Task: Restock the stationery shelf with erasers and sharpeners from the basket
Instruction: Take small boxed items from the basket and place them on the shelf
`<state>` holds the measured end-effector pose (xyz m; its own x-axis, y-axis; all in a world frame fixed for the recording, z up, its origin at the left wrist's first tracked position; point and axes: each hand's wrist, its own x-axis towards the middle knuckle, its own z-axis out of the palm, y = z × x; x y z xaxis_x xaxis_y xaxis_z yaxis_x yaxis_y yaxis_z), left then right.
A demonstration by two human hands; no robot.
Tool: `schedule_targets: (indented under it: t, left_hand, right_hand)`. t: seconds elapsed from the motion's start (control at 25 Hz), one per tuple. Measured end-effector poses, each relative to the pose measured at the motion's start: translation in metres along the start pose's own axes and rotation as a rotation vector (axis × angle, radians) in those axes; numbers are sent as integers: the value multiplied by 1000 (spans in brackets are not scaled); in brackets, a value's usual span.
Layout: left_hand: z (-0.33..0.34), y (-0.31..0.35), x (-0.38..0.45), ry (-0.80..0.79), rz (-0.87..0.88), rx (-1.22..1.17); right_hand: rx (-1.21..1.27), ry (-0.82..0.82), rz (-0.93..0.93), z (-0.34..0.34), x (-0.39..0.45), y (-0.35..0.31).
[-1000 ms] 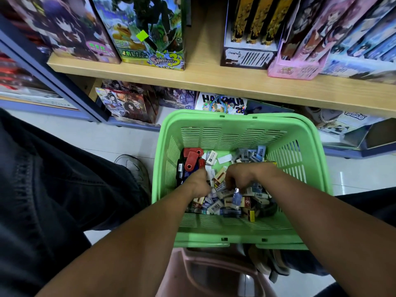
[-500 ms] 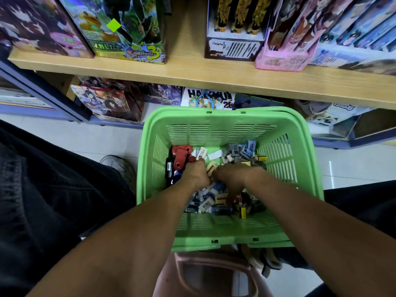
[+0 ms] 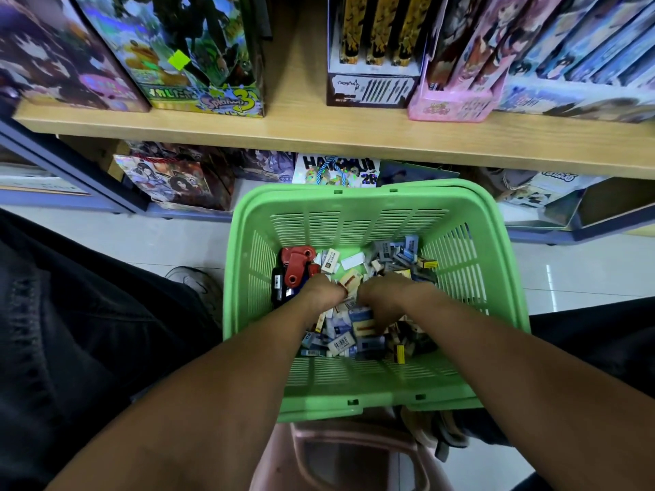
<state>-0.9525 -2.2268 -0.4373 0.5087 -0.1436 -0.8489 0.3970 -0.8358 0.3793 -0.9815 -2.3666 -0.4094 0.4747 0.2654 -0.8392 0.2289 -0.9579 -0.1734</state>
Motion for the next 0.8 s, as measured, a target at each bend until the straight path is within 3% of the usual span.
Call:
schedule_targets:
  t: [0.24, 0.56, 0.8]
  left_hand:
    - [-8, 11, 4, 71, 16, -83]
    - [-3, 13, 13, 173, 343, 412]
    - [12, 17, 9, 170, 412, 560]
  right_hand:
    - [437, 81, 119, -25, -14, 17]
    - [497, 135, 242, -42, -2, 24]
    - [549, 130, 262, -45, 3, 32]
